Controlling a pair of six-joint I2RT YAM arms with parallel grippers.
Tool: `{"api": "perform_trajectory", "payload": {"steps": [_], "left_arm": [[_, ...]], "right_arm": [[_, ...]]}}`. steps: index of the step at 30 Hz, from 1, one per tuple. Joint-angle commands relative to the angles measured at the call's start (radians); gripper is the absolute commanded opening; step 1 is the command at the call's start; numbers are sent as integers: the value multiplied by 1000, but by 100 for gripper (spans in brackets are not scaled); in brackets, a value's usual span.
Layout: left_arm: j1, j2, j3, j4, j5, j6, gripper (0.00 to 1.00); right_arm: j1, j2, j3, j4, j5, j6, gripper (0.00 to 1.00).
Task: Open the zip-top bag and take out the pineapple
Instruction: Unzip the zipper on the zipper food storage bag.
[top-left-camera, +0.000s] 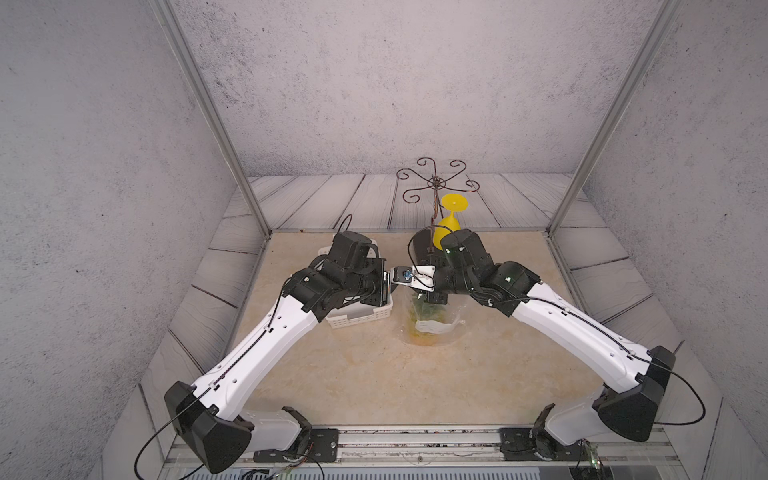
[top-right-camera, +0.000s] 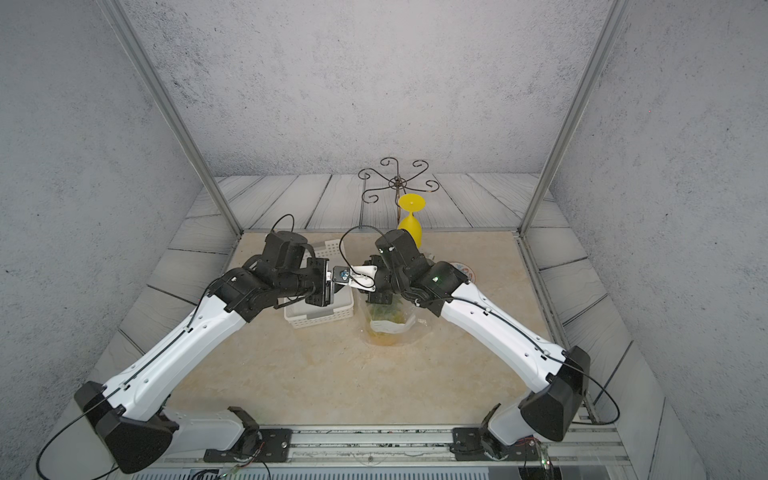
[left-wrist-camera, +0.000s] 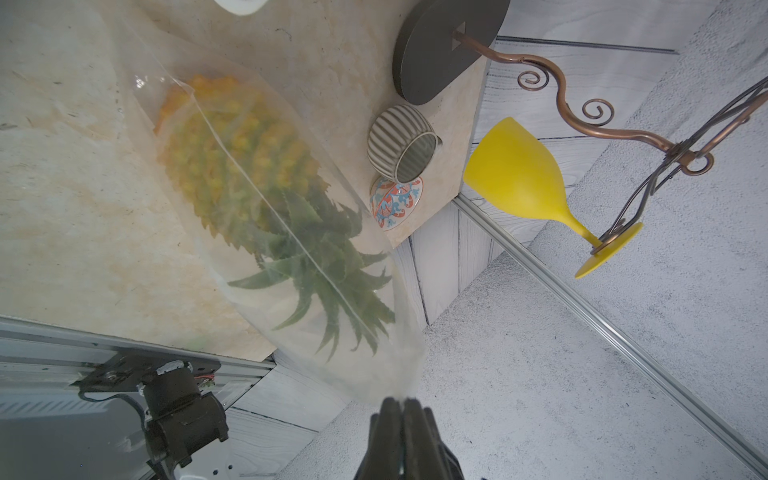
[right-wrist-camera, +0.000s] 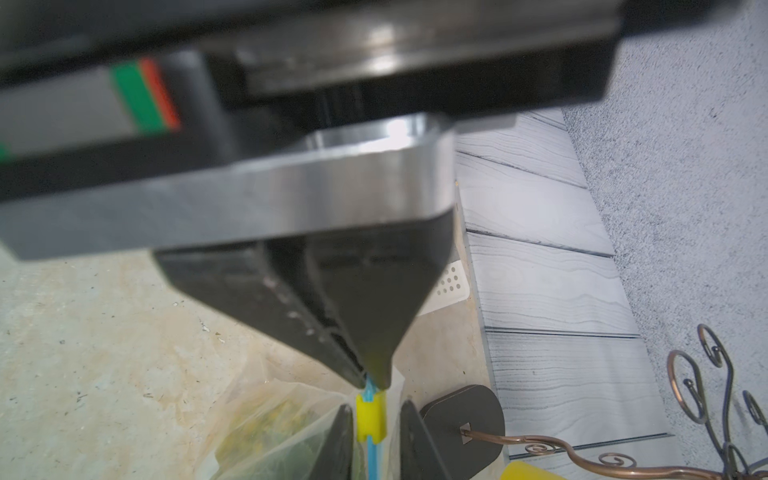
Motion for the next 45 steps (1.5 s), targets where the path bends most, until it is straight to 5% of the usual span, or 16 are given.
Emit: {"api": "perform_trajectory", "payload": {"steps": [1,19,45], "left_arm": [[-8,-26,21,17,1,-6,0],[-4,-55,-43,82,-58,5,0],[44,-68,-21,72,-71,79,0]], "right_arm": [[4,27,33,3,-3,18,20],[-13,-22,-7,-35,52,-7,7],[-360,-346,-245,-189,-59,125,6]]}}
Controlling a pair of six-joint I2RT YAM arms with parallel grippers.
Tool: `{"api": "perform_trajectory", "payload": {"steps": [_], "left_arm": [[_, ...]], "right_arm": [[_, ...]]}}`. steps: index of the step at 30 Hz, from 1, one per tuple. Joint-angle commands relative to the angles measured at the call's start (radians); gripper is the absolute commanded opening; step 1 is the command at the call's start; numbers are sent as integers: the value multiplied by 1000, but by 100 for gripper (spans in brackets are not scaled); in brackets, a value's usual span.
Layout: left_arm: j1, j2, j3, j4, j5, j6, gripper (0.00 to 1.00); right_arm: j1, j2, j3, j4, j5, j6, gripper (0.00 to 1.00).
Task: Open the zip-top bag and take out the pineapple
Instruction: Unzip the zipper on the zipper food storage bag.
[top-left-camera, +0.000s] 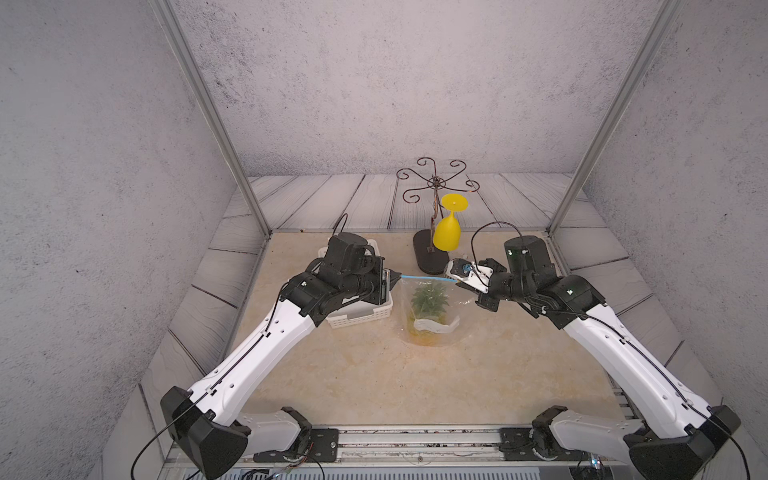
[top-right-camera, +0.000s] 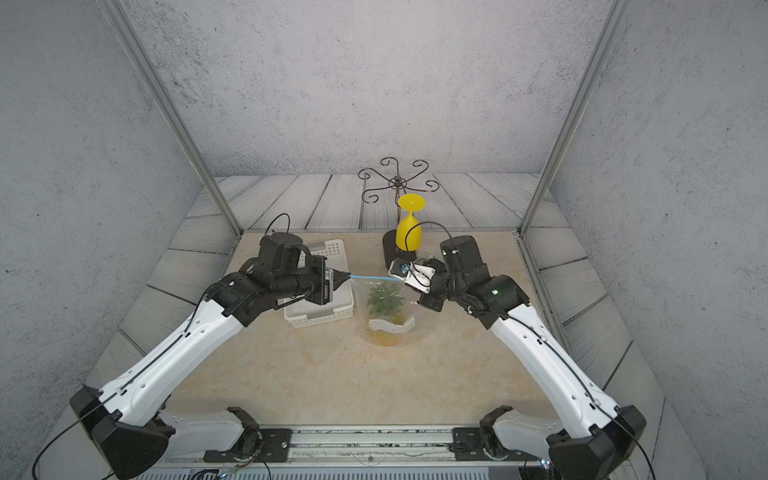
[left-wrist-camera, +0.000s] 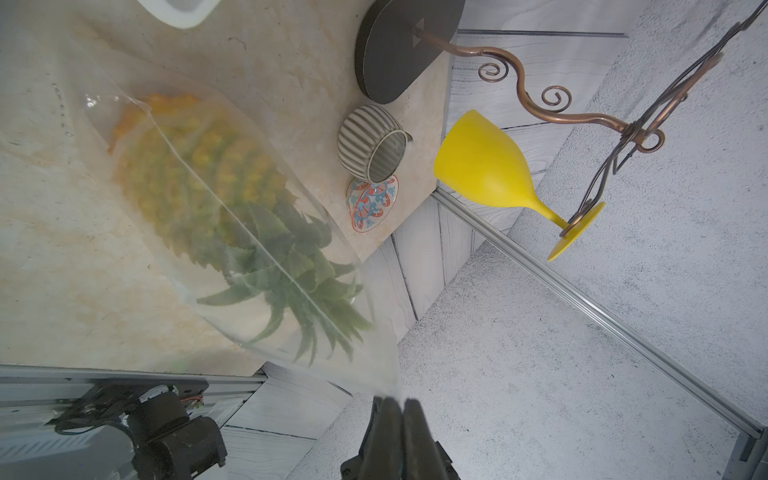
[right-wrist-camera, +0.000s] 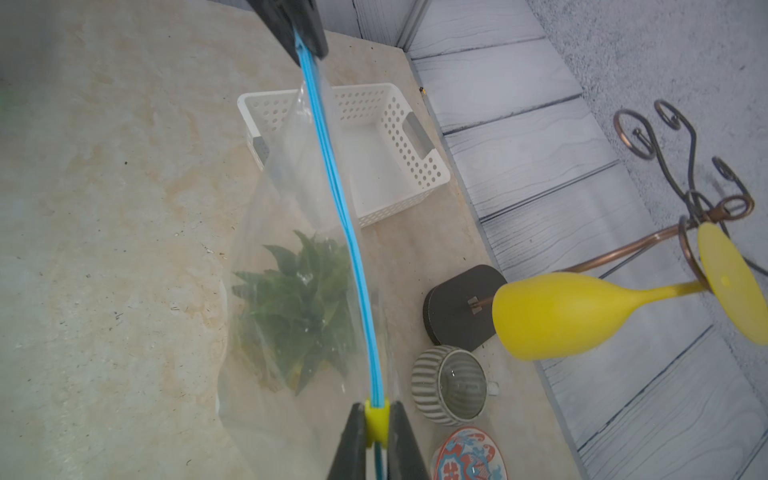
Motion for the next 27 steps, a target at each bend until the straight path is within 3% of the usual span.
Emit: {"api": "perform_trajectory", "payload": {"steps": [1,27], "left_arm": [[27,-35,33,-25,-49,27,0],[41,-5,92,-52,-35,75,0]], "right_arm": [[-38,-57,-8,-69,50,61,6],[-110,-204,-81,-215,283,140,6]]}}
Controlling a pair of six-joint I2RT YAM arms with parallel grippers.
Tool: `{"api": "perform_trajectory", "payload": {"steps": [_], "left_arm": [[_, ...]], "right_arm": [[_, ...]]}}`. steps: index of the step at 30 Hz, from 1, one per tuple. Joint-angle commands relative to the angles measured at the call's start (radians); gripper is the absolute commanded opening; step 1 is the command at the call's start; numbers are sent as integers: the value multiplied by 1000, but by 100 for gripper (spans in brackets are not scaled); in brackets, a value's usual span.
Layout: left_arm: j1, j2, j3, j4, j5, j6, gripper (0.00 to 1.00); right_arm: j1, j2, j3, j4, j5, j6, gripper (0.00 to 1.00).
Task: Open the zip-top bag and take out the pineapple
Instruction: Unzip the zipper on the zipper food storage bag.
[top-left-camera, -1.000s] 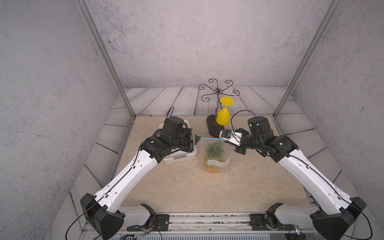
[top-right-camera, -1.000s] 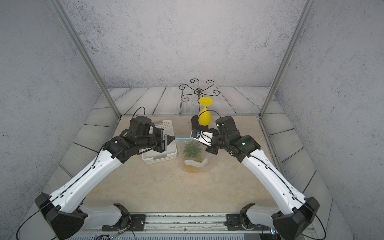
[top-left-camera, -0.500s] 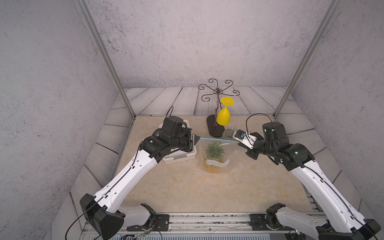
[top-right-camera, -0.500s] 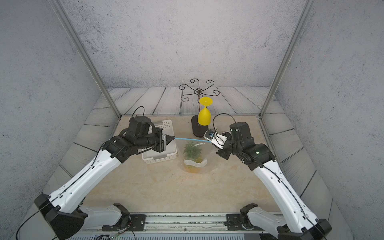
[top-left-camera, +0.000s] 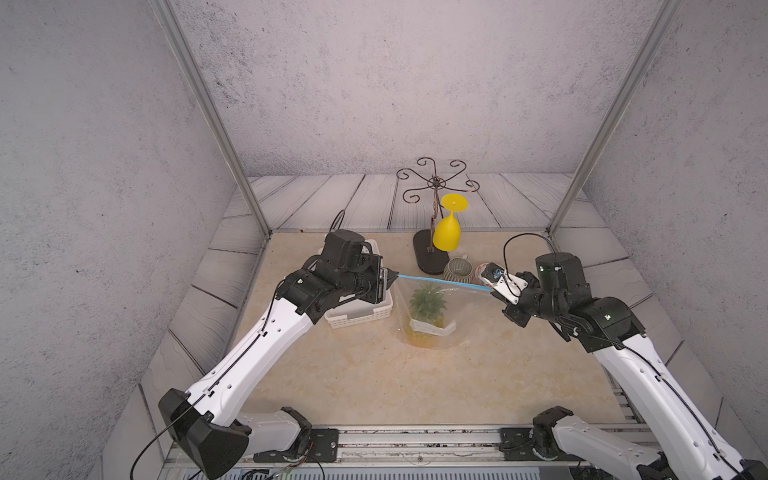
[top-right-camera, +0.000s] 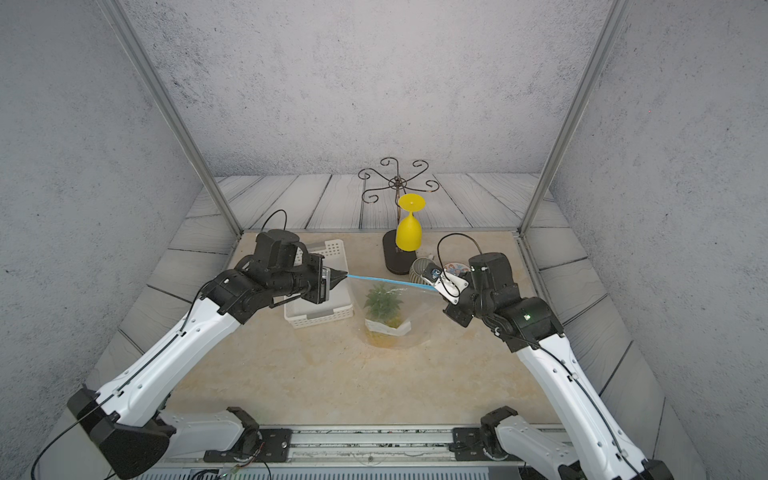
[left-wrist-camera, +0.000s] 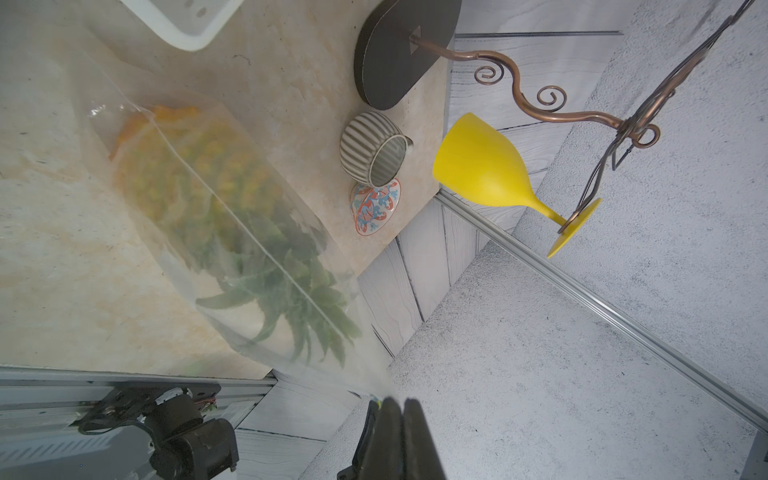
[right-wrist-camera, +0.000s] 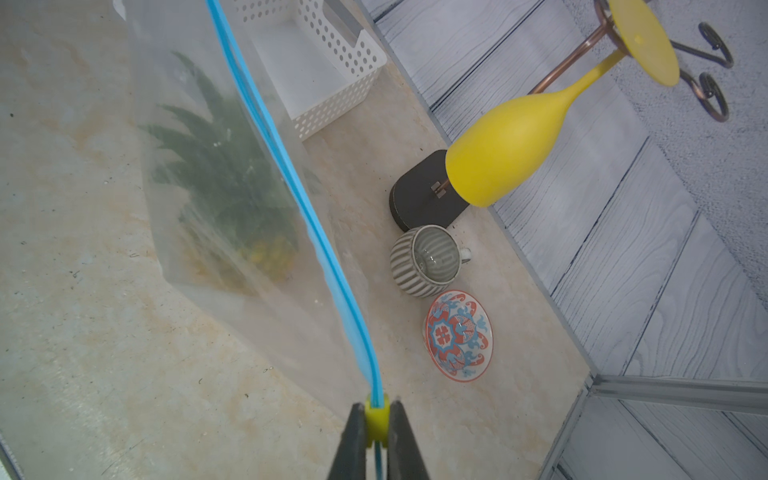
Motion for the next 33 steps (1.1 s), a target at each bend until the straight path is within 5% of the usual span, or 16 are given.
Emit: {"api": "perform_trajectory", "payload": {"steps": [1,9,14,16,23,30,33], "left_arm": [[28,-7,52,2,-43,30,0],[28,0,55,2,-33,46,0],[24,11,42,40,27,83,0],[19,7,19,77,55,102,0],[6,-20,-2,31,136,230,0],[6,-62,-74,10,156,335,1],[8,-72,-77,10,142,349,13]], "right_arm": [[-20,-35,-10,-66,99,26,6],[-22,-44,-3,-72,44,28,13],[-20,-20,86,-114,-139,56,44],[-7,-6,129,-116,-223,115,48],[185,80,192,-35,-138,235,48],[220,243,301,-48,-174,218,35],[225,266,300,-64,-161,211,30]]}}
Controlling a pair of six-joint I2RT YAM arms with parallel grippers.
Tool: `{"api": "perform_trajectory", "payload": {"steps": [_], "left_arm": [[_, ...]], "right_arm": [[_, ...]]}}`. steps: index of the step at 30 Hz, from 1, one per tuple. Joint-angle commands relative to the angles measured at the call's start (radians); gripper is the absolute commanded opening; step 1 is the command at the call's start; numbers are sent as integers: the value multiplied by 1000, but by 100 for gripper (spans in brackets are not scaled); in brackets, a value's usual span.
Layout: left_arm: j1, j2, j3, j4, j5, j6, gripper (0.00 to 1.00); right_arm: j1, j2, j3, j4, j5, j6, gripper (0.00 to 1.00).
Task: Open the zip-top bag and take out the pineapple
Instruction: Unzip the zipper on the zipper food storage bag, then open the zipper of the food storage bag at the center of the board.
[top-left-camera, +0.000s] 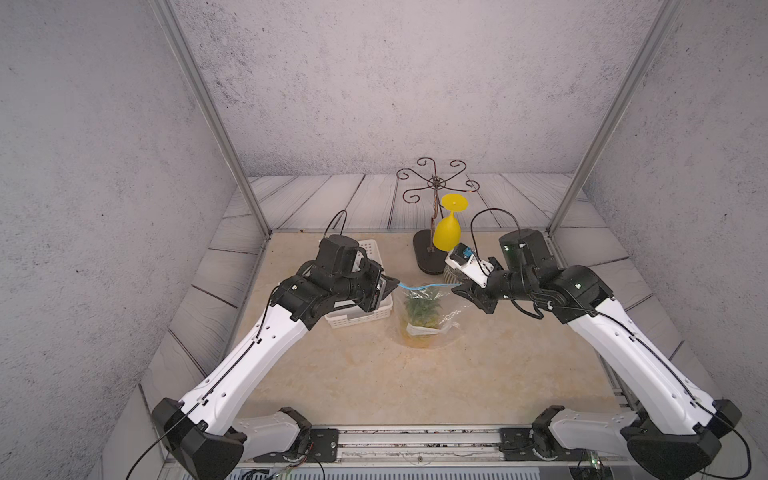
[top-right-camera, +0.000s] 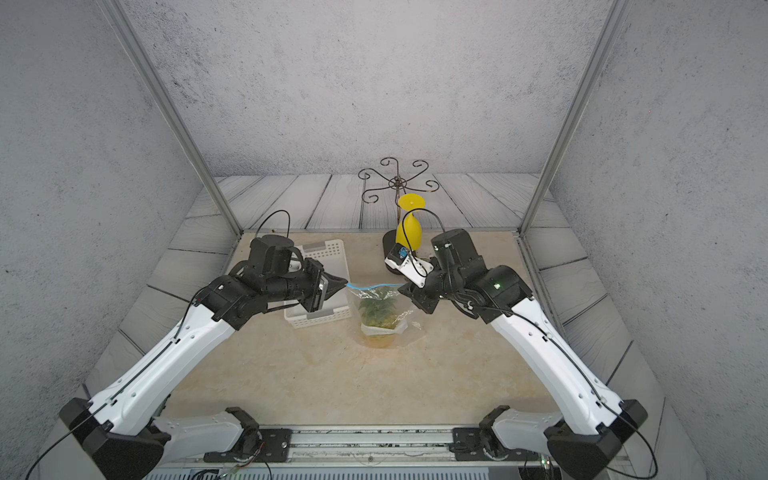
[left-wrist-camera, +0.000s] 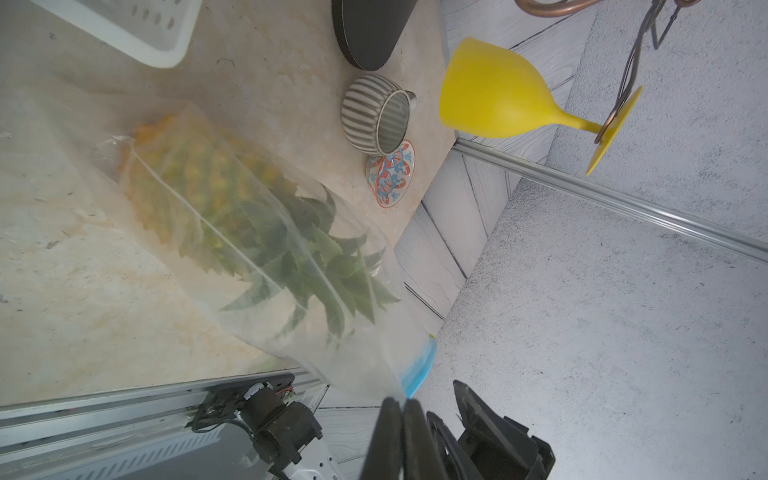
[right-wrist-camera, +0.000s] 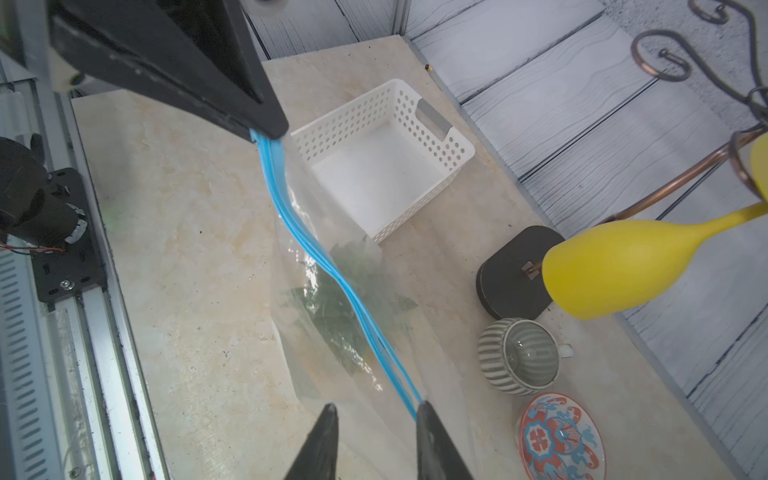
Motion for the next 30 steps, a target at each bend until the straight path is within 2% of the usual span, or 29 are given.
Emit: {"api": "perform_trajectory", "payload": {"steps": [1,4,7,13,16,18,21,30], "left_arm": [[-4,-19,-2,-3,11,62,16],[-5,0,26,-46,17,87,29],[-6,6,12,-43,21,76,35],[-6,28,27,-38,11,82,32],[-6,26,29,-52,-1,91,32],[-6,22,27,-57,-2,98,32],[-6,18,29,-57,-5,101,31],[-5,20,46,-64,-4,105,31]], "right_arm": [[9,10,17,-23,11,4,29],[9,9,8,4,43,6,26],[10,27,23,1,49,-4,26],[-2,20,-1,26,98,-6,26],[-9,23,20,50,97,-13,35],[-10,49,59,33,77,-14,37],[-10,91,94,-2,49,-17,37],[-10,141,82,4,84,-80,38]]}}
